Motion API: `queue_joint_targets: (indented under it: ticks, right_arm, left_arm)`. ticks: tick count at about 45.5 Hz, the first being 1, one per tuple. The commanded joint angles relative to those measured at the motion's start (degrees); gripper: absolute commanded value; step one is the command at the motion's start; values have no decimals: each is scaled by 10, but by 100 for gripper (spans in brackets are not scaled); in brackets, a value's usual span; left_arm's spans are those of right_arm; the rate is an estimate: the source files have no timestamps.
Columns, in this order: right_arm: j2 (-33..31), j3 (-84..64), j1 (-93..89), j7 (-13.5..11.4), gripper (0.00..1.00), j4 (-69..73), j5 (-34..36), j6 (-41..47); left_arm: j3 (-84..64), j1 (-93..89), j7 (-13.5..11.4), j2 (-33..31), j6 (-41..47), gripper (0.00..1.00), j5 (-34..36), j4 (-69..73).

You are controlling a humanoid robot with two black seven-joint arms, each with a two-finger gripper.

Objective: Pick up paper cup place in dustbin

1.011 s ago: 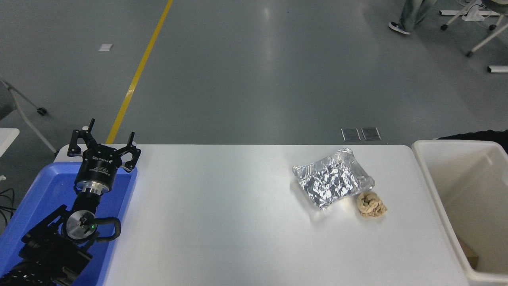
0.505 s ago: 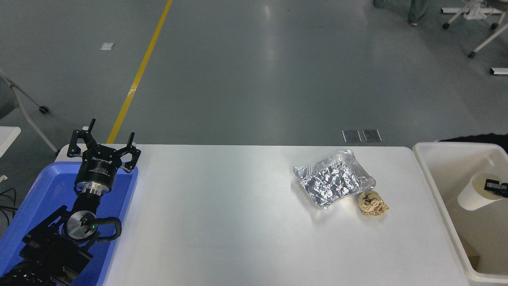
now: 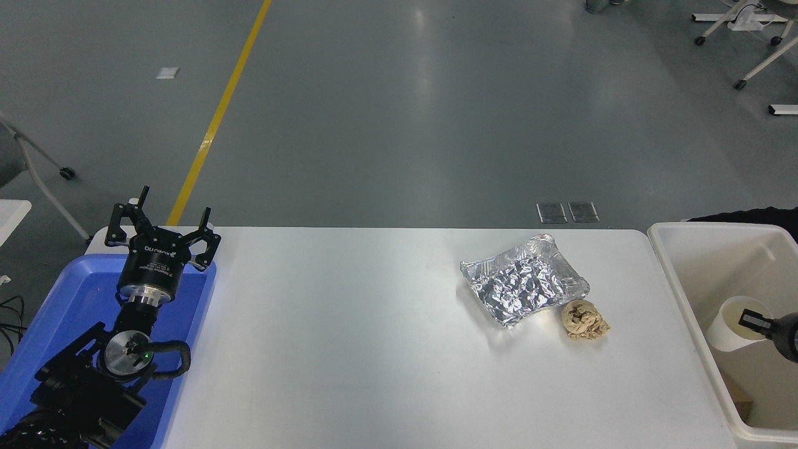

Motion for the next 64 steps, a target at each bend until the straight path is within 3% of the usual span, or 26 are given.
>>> queue_joint_targets:
  ticks: [1,12,23,26,34,40,54,64]
  right_arm:
    - [-24,-9,38,3,100,16,3,3]
    - [-102,-229,263,9,100,143,2,30]
    - [-96,-498,636,15,100,380,6,120]
    - [-74,-508,698,17,100,430,20,154]
    - [17,-507,772,17,100,480,179,287]
    - [60,-500,806,16,100,500,235,379]
    - [79,-493,888,9,100,637,245,379]
    - [95,-507,933,-8,100,679,326,379]
  left_arm:
    - [0,-1,0,0,0,100,0,-1]
    - [1,-1,1,0,-1,100,1,-1]
    - [1,-1,2,0,-2,100,1,-1]
    - [1,-1,2,0,-2,100,1,-1]
    - [1,-1,2,0,-2,100,1,-1]
    - [1,-1,1,0,-2,100,1,-1]
    - [0,0,1,0,-1,100,0,-1]
    - [0,1,0,0,0,100,0,0]
